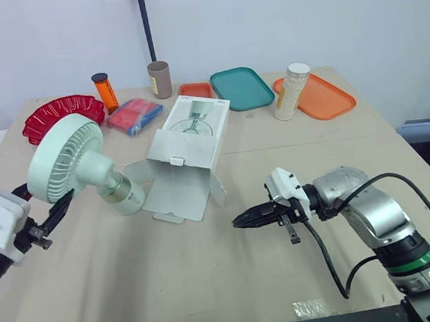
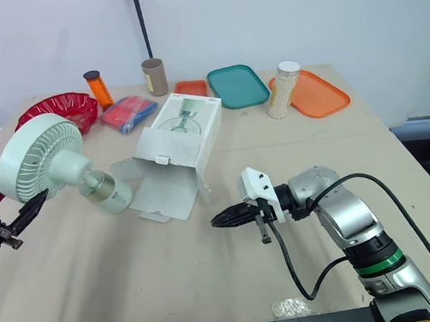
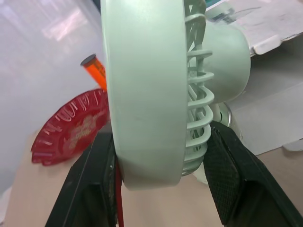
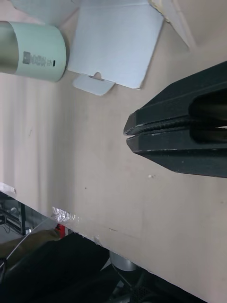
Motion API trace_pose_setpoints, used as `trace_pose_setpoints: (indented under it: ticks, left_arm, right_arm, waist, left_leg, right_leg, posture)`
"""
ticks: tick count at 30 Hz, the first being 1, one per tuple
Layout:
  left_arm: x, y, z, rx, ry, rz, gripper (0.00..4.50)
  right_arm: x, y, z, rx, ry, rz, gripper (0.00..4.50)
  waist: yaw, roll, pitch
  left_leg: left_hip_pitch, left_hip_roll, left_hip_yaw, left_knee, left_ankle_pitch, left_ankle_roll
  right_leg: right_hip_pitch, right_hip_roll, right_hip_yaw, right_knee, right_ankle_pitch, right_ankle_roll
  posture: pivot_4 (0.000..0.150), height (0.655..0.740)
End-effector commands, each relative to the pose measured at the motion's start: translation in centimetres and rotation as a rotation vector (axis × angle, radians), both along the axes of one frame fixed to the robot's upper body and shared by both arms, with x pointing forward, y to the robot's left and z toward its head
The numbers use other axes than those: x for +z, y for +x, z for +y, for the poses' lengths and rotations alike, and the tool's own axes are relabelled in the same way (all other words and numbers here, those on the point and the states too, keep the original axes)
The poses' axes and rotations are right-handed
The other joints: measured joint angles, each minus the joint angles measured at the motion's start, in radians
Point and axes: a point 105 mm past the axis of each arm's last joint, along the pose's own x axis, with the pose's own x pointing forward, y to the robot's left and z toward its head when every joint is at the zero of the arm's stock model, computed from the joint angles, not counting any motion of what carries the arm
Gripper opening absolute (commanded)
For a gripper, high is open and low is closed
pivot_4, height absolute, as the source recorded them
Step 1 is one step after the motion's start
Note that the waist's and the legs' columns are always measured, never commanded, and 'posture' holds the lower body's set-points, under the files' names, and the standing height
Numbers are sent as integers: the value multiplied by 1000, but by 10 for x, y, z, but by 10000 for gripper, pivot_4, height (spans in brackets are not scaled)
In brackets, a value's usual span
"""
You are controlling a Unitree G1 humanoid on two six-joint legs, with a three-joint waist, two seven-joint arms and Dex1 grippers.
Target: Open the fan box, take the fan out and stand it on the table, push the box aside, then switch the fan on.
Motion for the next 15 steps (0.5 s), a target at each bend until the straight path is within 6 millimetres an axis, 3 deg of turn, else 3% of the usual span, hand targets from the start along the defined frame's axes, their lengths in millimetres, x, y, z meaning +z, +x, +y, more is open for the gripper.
trace_pose_setpoints:
  ticks: [1, 6, 15]
  left_arm:
    - [31, -5, 6, 48, 40, -137, 20618]
    - [40, -1, 25, 126, 1, -132, 20618]
    - [29, -3, 37, 145, 76, 55, 20618]
  right_arm:
    - [4, -2, 5, 33, 9, -26, 0]
    - [2, 0, 6, 34, 8, -28, 0]
    - [0, 0, 10, 36, 20, -24, 0]
  waist:
    - [0, 0, 0]
    - [0, 0, 0]
    - [0, -1, 1]
  left_leg:
    - [0, 0, 0, 0, 0, -1]
    - [0, 0, -1, 0, -2, -3]
    - [0, 0, -1, 0, -2, -3]
  right_leg:
    - [0, 0, 0, 0, 0, 0]
    - [0, 0, 0, 0, -1, -1]
    - [-1, 0, 0, 0, -1, -1]
  posture:
    - [1500, 7400]
    - [1500, 7400]
    - [1500, 7400]
